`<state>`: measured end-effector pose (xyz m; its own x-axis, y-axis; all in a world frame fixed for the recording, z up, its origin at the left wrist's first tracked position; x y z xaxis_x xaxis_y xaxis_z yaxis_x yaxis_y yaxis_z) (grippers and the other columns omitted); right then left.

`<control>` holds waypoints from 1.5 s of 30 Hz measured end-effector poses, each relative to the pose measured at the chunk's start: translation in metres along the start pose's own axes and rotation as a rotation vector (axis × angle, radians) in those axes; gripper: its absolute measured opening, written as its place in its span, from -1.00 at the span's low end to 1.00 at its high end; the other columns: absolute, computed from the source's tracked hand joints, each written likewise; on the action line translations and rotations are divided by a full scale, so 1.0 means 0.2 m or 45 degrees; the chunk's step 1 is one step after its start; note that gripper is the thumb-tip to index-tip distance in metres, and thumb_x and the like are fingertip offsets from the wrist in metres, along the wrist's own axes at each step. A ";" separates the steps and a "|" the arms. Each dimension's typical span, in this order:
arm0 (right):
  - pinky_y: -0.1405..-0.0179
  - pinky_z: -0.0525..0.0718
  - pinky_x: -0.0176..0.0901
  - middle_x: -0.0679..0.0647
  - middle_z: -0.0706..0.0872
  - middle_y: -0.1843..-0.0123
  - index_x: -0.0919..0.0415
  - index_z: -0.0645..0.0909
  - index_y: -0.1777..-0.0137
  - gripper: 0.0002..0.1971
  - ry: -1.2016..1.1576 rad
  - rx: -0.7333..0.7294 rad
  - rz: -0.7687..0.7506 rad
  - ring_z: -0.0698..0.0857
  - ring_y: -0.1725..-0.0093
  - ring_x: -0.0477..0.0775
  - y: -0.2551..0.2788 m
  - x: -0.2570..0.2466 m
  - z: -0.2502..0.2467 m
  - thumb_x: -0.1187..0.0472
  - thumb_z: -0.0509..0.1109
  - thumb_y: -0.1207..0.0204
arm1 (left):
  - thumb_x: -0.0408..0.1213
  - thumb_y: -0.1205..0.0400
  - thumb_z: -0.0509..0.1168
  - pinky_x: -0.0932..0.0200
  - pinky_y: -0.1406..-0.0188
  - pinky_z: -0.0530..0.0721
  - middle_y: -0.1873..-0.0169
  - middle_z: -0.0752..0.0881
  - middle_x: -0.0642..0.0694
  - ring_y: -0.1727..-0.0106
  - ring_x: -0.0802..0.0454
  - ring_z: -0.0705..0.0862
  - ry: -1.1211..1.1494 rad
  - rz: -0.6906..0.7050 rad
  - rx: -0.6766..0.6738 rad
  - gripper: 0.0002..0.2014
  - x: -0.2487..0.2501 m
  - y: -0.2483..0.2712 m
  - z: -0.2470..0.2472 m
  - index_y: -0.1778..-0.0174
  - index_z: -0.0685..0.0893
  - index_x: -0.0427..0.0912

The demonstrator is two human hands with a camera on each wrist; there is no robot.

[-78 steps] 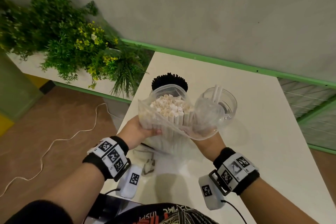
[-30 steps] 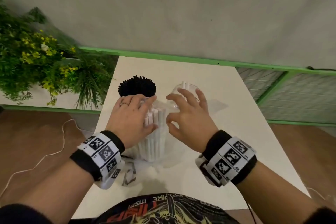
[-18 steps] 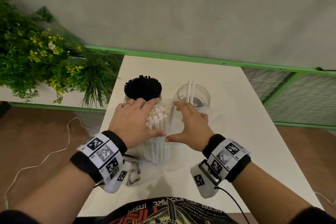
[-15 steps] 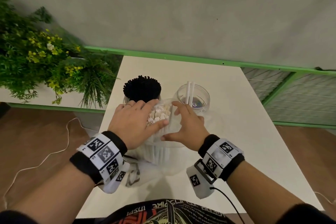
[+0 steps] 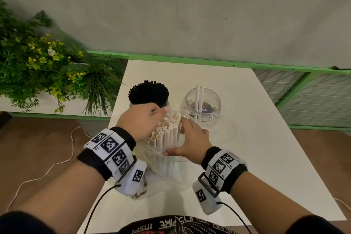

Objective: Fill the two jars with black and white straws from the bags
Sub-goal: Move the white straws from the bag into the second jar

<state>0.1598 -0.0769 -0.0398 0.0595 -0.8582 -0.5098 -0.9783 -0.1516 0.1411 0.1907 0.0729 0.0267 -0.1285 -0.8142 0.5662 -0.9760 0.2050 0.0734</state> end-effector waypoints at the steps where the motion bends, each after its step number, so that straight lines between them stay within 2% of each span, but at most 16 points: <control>1: -0.22 0.38 0.03 -0.14 0.46 -0.08 -0.07 0.27 -0.47 0.03 0.003 0.008 -0.005 0.50 -0.13 -0.02 0.00 0.00 -0.01 -0.47 0.55 -0.03 | 0.12 -0.68 0.11 0.15 0.35 0.45 0.39 0.66 0.09 0.31 0.14 0.62 0.055 -0.004 0.002 -0.71 0.00 -0.01 0.00 0.12 0.64 0.05; 4: -0.25 0.36 0.01 -0.15 0.43 -0.07 -0.03 0.30 -0.46 0.01 0.018 0.112 -0.069 0.47 -0.13 -0.04 0.01 -0.04 -0.06 -0.44 0.55 -0.05 | -0.10 -0.70 0.19 0.14 0.38 0.49 0.37 0.70 0.13 0.41 0.14 0.60 0.281 0.017 0.032 -0.85 -0.01 -0.02 -0.01 0.16 0.59 0.06; 7: -0.20 0.28 -0.08 -0.15 0.42 -0.07 -0.01 0.29 -0.51 0.01 0.044 0.226 -0.149 0.45 -0.12 -0.07 0.03 -0.07 -0.11 -0.40 0.55 -0.10 | -0.14 -0.73 0.15 -0.14 0.16 0.69 0.17 0.81 0.09 0.17 -0.21 0.73 0.453 -0.013 0.070 -0.86 -0.04 -0.02 -0.03 0.10 0.57 -0.01; 10: -0.21 0.31 -0.05 -0.17 0.38 -0.01 0.00 0.32 -0.49 -0.07 0.064 0.202 -0.146 0.43 -0.09 -0.08 0.03 -0.07 -0.10 -0.39 0.53 -0.18 | -0.17 -0.71 0.20 0.09 0.18 0.66 0.20 0.83 0.09 0.15 0.06 0.75 0.509 -0.012 0.054 -0.92 -0.08 -0.02 -0.05 0.07 0.58 0.02; 14: -0.20 0.30 -0.06 -0.18 0.38 0.00 -0.02 0.33 -0.47 -0.10 0.090 0.142 -0.100 0.43 -0.11 -0.07 0.02 -0.03 -0.07 -0.43 0.48 -0.20 | -0.04 -0.59 0.37 0.13 0.15 0.64 0.19 0.77 0.16 0.15 0.17 0.70 0.398 0.010 -0.004 -0.85 -0.16 0.02 -0.10 -0.03 0.64 0.08; 16: -0.25 0.28 -0.06 -0.18 0.40 -0.06 -0.03 0.29 -0.50 -0.07 0.099 0.118 -0.095 0.44 -0.16 -0.06 0.03 -0.02 -0.04 -0.44 0.47 -0.20 | 0.05 -0.56 0.36 0.16 0.20 0.58 0.24 0.74 0.17 0.22 0.21 0.68 0.297 -0.005 -0.038 -0.86 -0.19 0.06 -0.12 0.07 0.70 0.11; 19: -0.34 0.25 -0.04 -0.15 0.42 -0.18 -0.05 0.22 -0.56 -0.01 0.138 0.086 -0.080 0.43 -0.24 -0.03 0.03 -0.02 0.01 -0.48 0.43 -0.19 | -0.01 -0.63 0.29 0.17 0.30 0.44 0.45 0.64 0.09 0.37 0.12 0.59 0.293 -0.022 0.008 -0.78 -0.21 0.09 -0.11 0.26 0.70 0.01; 21: -0.34 0.24 -0.05 -0.15 0.43 -0.19 -0.05 0.22 -0.57 -0.01 0.139 0.096 -0.074 0.43 -0.26 -0.03 0.03 -0.03 0.02 -0.47 0.43 -0.20 | -0.09 -0.66 0.25 0.14 0.29 0.47 0.44 0.63 0.04 0.35 0.05 0.59 0.358 -0.056 0.077 -0.76 -0.22 0.08 -0.12 0.28 0.68 -0.06; 23: -0.31 0.23 -0.07 -0.17 0.43 -0.15 -0.04 0.25 -0.56 -0.04 0.099 0.134 -0.090 0.44 -0.23 -0.05 0.02 -0.04 -0.01 -0.43 0.46 -0.21 | -0.13 -0.67 0.24 0.08 0.15 0.60 0.30 0.73 -0.02 0.20 -0.02 0.67 0.458 -0.104 0.127 -0.77 -0.25 0.07 -0.12 0.23 0.71 -0.09; 26: -0.25 0.21 -0.11 -0.19 0.42 -0.05 -0.02 0.33 -0.52 -0.09 0.055 0.202 -0.136 0.46 -0.18 -0.07 0.02 -0.06 -0.06 -0.38 0.51 -0.21 | -0.13 -0.67 0.24 -0.05 -0.14 0.62 0.16 0.78 -0.08 0.03 -0.09 0.71 0.586 -0.144 0.159 -0.77 -0.29 0.05 -0.13 0.17 0.74 -0.14; 31: -0.28 0.23 -0.08 -0.19 0.38 -0.03 -0.04 0.32 -0.51 -0.10 0.110 0.108 -0.116 0.47 -0.19 -0.05 0.01 -0.06 -0.04 -0.41 0.48 -0.22 | -0.21 -0.68 0.26 0.09 -0.05 0.60 0.25 0.79 0.05 0.13 0.12 0.70 0.654 -0.200 0.112 -0.82 -0.33 0.04 -0.10 0.19 0.72 -0.09; 34: -0.29 0.24 -0.06 -0.20 0.39 -0.01 -0.05 0.33 -0.50 -0.10 0.115 0.084 -0.102 0.49 -0.17 -0.05 0.00 -0.06 -0.03 -0.43 0.47 -0.21 | -0.19 -0.64 0.33 0.05 -0.19 0.61 0.24 0.81 0.04 0.01 0.08 0.73 0.775 -0.273 0.062 -0.85 -0.36 0.05 -0.10 0.16 0.76 -0.13; 36: -0.29 0.23 -0.08 -0.20 0.42 0.02 -0.01 0.35 -0.50 -0.11 0.093 0.085 -0.097 0.49 -0.09 -0.08 0.00 -0.05 -0.05 -0.41 0.48 -0.22 | -0.06 -0.57 0.39 0.07 -0.06 0.65 0.19 0.81 -0.02 0.01 0.04 0.72 0.704 -0.279 0.033 -0.79 -0.35 0.07 -0.13 0.16 0.77 -0.13; 39: -0.29 0.26 -0.12 -0.19 0.47 0.04 -0.02 0.39 -0.46 -0.15 0.054 0.100 -0.118 0.48 0.01 -0.15 0.00 -0.05 -0.05 -0.39 0.50 -0.22 | 0.08 -0.51 0.41 0.18 0.34 0.57 0.34 0.75 -0.07 0.24 0.03 0.67 0.506 -0.280 -0.072 -0.70 -0.32 0.11 -0.13 0.22 0.74 -0.11; 43: -0.29 0.22 -0.18 -0.20 0.56 -0.15 -0.10 0.42 -0.44 -0.19 0.023 0.114 -0.165 0.53 -0.14 -0.15 0.00 -0.07 -0.03 -0.38 0.51 -0.20 | -0.09 -0.61 0.33 0.13 0.30 0.63 0.28 0.75 -0.19 0.21 0.00 0.67 0.657 -0.359 -0.083 -0.77 -0.34 0.14 -0.10 0.26 0.71 -0.14; 45: -0.32 0.21 -0.16 -0.21 0.54 -0.16 -0.11 0.42 -0.44 -0.18 0.020 0.125 -0.174 0.52 -0.17 -0.15 0.01 -0.08 -0.02 -0.38 0.51 -0.20 | -0.23 -0.64 0.28 0.10 0.29 0.69 0.22 0.73 -0.22 0.18 -0.06 0.67 0.835 -0.439 -0.112 -0.81 -0.36 0.14 -0.07 0.17 0.69 -0.27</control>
<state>0.1585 -0.0661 -0.0284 0.1955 -0.8405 -0.5054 -0.9755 -0.2194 -0.0124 0.1741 0.1443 -0.0009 0.3404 -0.3550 0.8707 -0.9207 0.0620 0.3852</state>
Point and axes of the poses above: each hand's wrist, its own y-axis away from the middle knuckle, its own z-axis out of the palm, x = y × z, the point moved 8 cm from there along -y, towards the middle knuckle
